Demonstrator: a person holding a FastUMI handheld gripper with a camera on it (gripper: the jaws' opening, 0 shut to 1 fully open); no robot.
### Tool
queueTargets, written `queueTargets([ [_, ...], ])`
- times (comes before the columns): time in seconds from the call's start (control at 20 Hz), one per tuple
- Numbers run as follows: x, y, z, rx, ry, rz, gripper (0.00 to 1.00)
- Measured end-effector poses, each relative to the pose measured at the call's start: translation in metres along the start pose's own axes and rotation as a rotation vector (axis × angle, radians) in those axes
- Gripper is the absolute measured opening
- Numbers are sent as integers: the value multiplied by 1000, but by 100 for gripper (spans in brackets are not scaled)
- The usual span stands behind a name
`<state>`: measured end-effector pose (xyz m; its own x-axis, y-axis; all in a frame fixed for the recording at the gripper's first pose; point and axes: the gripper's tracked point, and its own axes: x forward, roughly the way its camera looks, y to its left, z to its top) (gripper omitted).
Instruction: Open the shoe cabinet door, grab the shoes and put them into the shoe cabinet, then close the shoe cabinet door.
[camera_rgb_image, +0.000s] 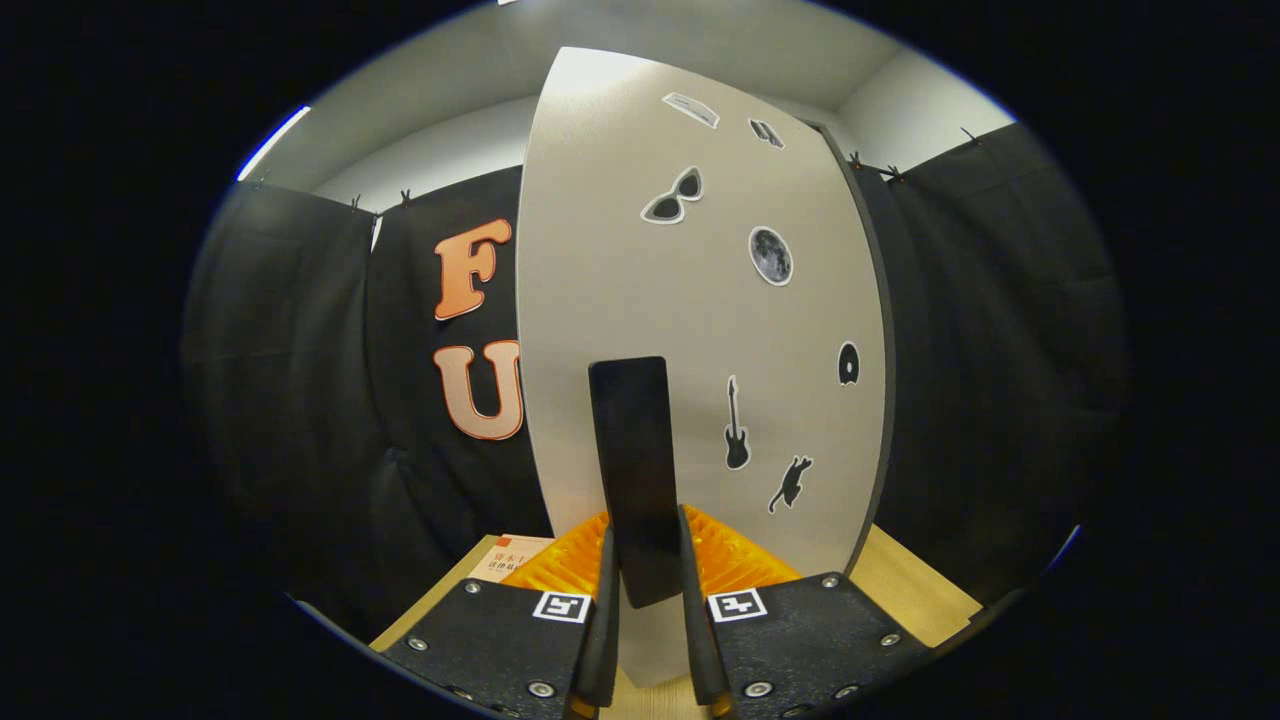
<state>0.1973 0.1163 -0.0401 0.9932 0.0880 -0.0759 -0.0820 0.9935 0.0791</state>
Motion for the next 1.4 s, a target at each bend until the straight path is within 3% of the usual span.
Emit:
queueTargets([
  [1.4,-13,-34,6,44,3,-220,28],
])
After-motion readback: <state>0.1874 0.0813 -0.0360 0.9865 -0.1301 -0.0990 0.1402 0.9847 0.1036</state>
